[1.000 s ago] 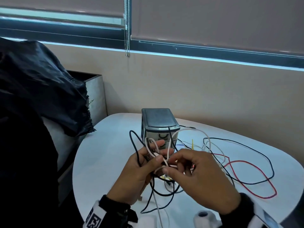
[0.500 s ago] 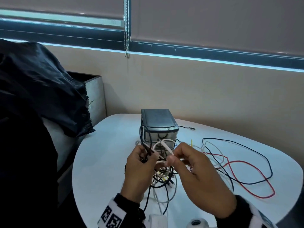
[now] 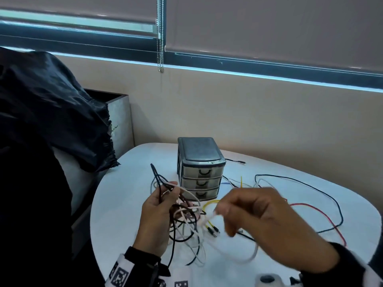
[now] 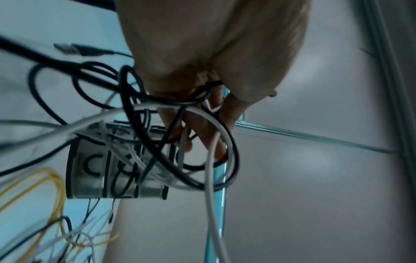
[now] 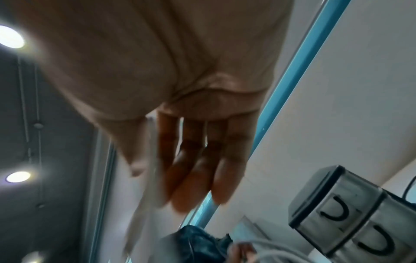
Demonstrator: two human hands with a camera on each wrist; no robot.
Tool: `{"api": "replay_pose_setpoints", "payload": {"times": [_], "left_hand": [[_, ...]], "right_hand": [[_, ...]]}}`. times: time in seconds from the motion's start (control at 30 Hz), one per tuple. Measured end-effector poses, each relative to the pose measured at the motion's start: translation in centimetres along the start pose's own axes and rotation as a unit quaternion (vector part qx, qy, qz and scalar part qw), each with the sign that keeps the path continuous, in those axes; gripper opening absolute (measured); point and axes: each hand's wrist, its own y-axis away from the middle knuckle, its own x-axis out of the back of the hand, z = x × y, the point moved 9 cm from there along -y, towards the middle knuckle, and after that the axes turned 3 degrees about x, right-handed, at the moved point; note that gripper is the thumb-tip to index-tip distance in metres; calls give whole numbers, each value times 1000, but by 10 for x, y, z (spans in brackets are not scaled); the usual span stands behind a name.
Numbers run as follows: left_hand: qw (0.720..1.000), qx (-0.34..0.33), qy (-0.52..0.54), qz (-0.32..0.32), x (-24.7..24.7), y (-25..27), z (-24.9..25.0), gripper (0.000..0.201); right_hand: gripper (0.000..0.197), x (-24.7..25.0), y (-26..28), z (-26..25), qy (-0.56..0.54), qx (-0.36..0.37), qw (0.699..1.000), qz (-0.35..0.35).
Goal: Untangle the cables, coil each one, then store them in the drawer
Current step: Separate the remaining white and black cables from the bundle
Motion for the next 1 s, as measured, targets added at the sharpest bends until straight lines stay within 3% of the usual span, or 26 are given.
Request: {"api": "replay_pose_setpoints", "payload": {"times": [0.03, 0.1, 0.17, 0.23, 0.43, 0.53, 0.6, 0.67, 0.73, 0.77, 0.9, 1.0], "left_hand": [[1000, 11, 11, -18, -5, 3, 1, 12], [997, 28, 39, -53, -12, 7, 3, 18], [993, 45, 70, -84, -19, 13, 4, 22], [989, 51, 71, -119, -27, 19, 6, 25], [974, 58, 48, -214, -48, 30, 12, 24], [975, 56, 50, -207, -42, 29, 15, 23], [981, 52, 36, -182, -31, 25, 17, 25], [989, 56, 32, -136, -13, 19, 20, 23], [993, 52, 9, -103, 1, 14, 21, 26], [995, 47, -6, -89, 5, 12, 22, 27], [999, -3, -42, -18, 16, 2, 23, 27], [996, -37, -84, 16, 20, -1, 21, 23]], "right_hand": [[36, -10, -1, 2, 8, -2, 1000, -29], [39, -7, -10, 9, 15, 5, 1000, -1], [29, 7, -25, 22, 39, 11, 997, 66], [17, 12, -40, 35, 94, 10, 992, 84], [15, -20, -52, 28, 238, 84, 968, -5], [44, -16, -47, 23, 300, 93, 949, 0], [42, 14, -45, 23, 247, 58, 966, 52], [35, 73, -38, 27, 122, 7, 971, 206], [29, 138, -19, 44, 5, -36, 924, 382], [28, 158, -11, 57, -46, -62, 899, 431], [18, 179, -1, 100, -165, -129, 859, 468], [19, 169, 0, 93, -146, -107, 873, 453]]}}
